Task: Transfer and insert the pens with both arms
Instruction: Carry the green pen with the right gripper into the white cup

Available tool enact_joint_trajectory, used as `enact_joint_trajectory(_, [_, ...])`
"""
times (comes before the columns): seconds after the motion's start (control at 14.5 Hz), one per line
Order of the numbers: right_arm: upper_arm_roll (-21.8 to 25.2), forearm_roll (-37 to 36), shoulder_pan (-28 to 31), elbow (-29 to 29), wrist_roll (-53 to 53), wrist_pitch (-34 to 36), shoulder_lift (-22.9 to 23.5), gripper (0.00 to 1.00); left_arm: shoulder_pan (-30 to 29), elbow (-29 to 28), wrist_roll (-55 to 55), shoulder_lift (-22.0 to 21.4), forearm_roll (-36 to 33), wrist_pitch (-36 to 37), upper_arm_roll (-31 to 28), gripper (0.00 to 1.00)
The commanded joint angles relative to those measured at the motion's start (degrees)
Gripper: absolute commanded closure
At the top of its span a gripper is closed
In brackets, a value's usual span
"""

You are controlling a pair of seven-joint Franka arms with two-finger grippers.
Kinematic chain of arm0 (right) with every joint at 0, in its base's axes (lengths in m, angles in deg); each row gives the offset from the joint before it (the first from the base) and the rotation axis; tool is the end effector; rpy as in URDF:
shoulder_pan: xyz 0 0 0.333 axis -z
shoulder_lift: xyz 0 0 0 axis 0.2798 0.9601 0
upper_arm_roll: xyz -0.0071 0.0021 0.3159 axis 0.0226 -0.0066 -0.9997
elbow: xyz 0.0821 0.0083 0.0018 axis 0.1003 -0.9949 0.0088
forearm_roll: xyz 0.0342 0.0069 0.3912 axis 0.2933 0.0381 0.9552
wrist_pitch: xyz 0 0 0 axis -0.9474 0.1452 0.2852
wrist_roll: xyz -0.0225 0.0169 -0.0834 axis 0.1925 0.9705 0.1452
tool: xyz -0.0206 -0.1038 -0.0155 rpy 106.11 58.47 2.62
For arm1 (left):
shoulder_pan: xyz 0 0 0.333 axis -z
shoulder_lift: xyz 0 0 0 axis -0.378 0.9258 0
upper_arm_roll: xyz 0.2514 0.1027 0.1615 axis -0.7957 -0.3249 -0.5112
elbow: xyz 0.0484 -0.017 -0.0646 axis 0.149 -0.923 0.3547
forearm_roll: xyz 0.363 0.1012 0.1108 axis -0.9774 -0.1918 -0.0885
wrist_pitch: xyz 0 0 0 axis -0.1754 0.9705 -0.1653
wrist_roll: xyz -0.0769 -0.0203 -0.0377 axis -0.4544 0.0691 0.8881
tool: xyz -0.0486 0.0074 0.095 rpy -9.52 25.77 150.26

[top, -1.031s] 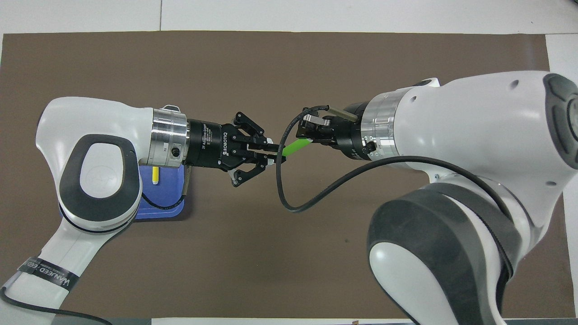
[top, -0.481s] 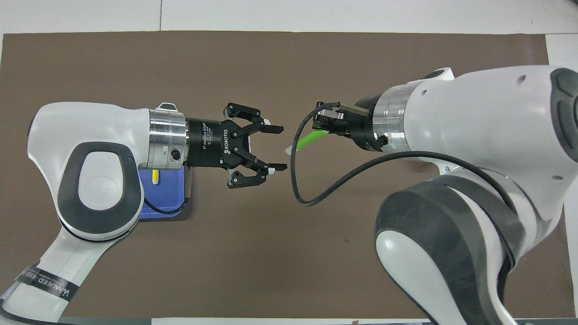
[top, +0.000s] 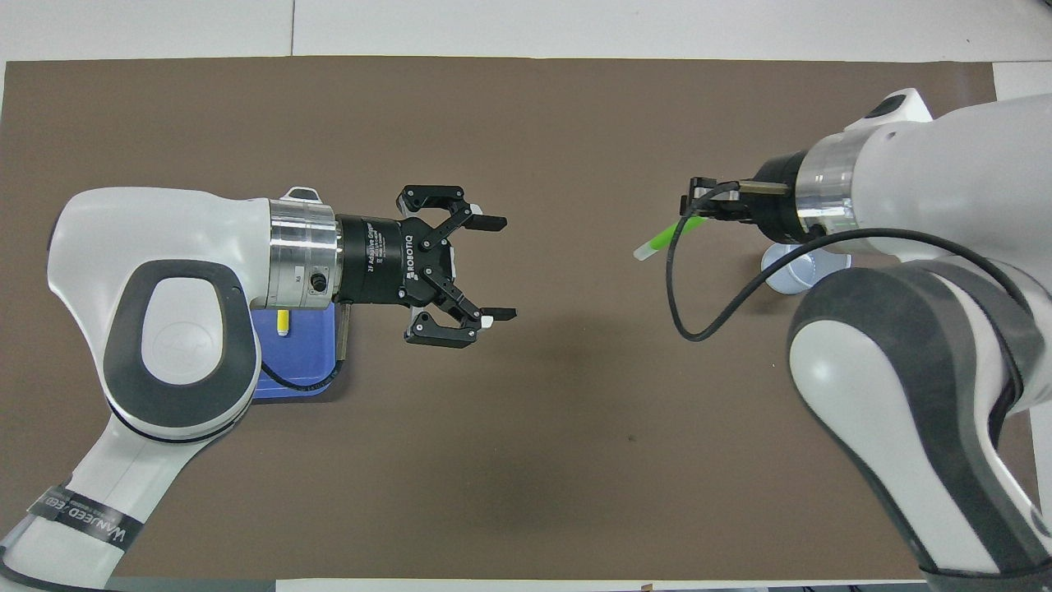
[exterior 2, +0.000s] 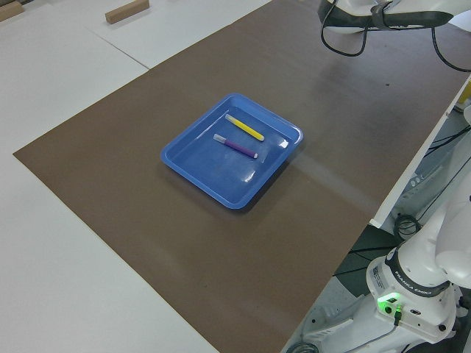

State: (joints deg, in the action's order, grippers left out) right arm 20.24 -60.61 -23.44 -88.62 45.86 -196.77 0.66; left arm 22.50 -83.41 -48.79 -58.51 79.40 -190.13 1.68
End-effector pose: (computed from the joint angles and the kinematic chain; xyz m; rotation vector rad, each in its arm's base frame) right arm 0.5728 0.1036 0.5396 -2.8530 -0.0318 -0.3109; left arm 0.5081 -0.2989 0.5176 1.5122 1.6768 -1.0262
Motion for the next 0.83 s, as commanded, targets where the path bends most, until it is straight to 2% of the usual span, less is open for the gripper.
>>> enact_joint_trajectory(0.0, [-0.78, -4.06, 4.02, -6.91, 9.82, -1.97, -4.49, 1.0, -0.46, -2.16, 0.71, -1.98, 0.74, -0.45, -0.65, 0.0])
enact_joint_trajectory(0.07, [-0.86, -6.6, 5.16, -7.71, 12.89, -3.19, -4.58, 1.0, -1.07, -2.16, 2.2, -1.98, -0.4, 0.08, -0.66, 0.0])
enact_joint_trajectory(0.21, [-0.86, -8.81, 6.92, -8.59, 16.77, -4.78, -4.41, 1.0, -1.61, -1.47, 4.14, -1.71, -7.31, 2.36, -0.66, 0.0])
enact_joint_trajectory(0.41, [-0.86, -9.7, 9.47, -10.78, 22.14, -9.26, -3.53, 1.0, -2.49, -1.11, 5.28, -1.27, -18.13, 2.81, -0.74, 0.0])
enact_joint_trajectory(0.62, [-0.86, -9.79, 11.23, -11.93, 25.14, -9.62, -3.26, 1.0, -4.68, -1.37, 5.55, -1.19, -26.74, 2.8, -0.83, 0.0])
enact_joint_trajectory(0.76, [-0.86, -9.79, 12.46, -13.94, 26.45, -11.54, -2.83, 1.0, -5.04, -1.37, 10.96, -1.27, -35.35, 5.6, -0.83, 0.0])
